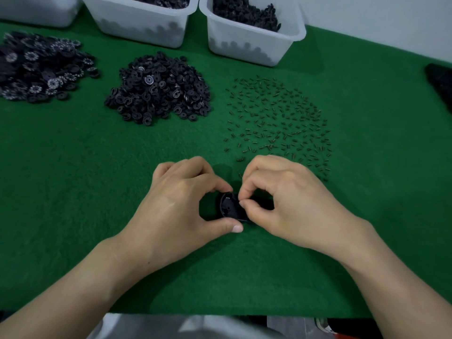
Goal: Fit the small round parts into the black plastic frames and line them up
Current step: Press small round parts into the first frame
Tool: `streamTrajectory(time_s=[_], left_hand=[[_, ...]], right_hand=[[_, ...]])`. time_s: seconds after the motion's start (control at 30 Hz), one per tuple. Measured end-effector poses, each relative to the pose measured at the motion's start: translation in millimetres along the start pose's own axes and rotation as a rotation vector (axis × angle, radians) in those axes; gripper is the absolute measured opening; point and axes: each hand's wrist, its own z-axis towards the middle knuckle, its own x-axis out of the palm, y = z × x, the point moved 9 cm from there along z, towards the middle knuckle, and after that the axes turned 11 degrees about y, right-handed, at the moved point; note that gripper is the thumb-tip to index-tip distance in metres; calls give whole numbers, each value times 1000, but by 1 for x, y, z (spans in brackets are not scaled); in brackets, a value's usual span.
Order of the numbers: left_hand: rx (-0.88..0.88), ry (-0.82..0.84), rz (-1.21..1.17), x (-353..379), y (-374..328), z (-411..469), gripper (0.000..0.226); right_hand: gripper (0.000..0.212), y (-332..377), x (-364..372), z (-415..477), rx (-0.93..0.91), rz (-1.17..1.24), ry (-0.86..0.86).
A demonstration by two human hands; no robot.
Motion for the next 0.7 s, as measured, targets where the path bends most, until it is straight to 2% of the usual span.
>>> streamTrajectory(time_s=[0.13, 0.2, 0.37, 0.53, 0.7], left_hand=[[0, 4, 5, 0, 0, 0, 51], [0, 9, 7, 0, -1, 0, 51], [-3, 11, 11, 0, -1, 0, 52], [-2, 9, 8, 0, -1, 0, 55], [-5, 10, 0, 0, -1, 0, 48]], right_hand=[[6, -19, -17, 2, 63, 184, -82], [9, -28, -22, 9, 126, 130, -116], [4, -27, -14, 23, 168, 65, -73], [7, -26, -12, 22, 172, 99, -72], [12, -33, -20, -8, 74, 325, -168]])
